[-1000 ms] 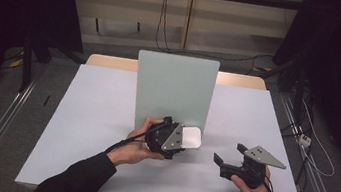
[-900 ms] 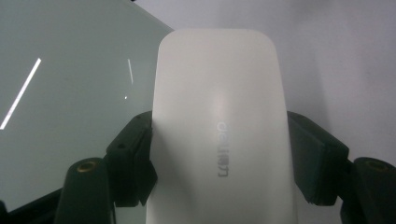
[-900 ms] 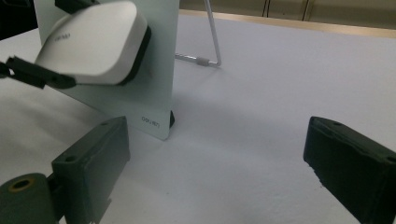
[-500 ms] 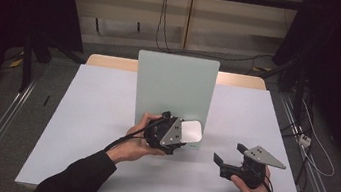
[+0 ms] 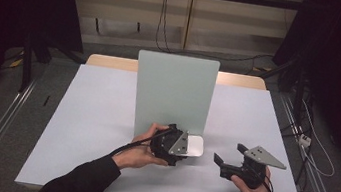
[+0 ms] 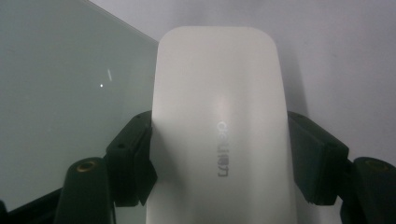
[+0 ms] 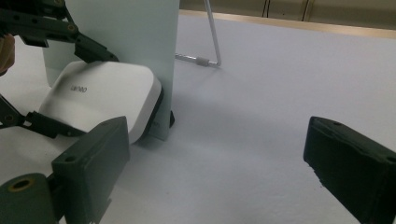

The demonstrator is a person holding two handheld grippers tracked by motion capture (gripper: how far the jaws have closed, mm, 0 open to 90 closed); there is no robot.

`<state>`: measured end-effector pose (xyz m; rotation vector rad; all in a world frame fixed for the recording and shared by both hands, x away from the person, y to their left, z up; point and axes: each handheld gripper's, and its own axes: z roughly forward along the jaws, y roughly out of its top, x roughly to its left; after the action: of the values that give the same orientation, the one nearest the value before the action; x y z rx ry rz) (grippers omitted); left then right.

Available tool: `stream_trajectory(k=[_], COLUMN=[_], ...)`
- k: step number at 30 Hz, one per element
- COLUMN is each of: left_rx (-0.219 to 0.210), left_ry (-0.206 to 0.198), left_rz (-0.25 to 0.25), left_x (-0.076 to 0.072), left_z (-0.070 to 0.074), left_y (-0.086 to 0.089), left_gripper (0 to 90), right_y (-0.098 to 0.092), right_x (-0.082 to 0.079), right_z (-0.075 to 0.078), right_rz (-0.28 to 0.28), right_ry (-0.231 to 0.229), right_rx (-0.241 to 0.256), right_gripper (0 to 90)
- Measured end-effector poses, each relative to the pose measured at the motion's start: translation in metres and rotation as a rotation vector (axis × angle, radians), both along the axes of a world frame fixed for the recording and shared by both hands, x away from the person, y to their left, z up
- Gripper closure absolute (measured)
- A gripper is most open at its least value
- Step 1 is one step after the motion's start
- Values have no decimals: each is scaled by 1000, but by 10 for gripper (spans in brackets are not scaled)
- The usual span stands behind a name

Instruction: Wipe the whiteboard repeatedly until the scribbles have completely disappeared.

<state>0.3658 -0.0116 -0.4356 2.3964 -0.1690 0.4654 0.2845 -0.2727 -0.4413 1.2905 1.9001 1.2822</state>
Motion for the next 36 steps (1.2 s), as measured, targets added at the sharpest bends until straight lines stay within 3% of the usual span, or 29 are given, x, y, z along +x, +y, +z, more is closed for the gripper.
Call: stream_trajectory(k=[2,8,16,20,23,29,36], left_rx=[33,13,-81,-116,-91,-7,15], left_ry=[1,26,-32,-30,-36,21,41], left_rz=[-9,7,65,75,62,21,13], left_x=[0,0,7,10,8,3,4], left_z=[-1,-3,20,24,21,1,-2], left_y=[1,4,13,18,17,24,34], left_gripper=[311,311,311,311,311,311,311], right_y=[0,0,0,0,1,-1,0], right_x=[0,0,0,0,0,0,0], right_z=[0,0,0,0,0,0,0], right_rz=[1,-1,-1,-1,-2,-1,-2], right_ry=[-1,0,0,1,0,0,1], right_rx=[1,0,2,0,1,0,2], right_gripper=[71,71,71,71,71,71,71])
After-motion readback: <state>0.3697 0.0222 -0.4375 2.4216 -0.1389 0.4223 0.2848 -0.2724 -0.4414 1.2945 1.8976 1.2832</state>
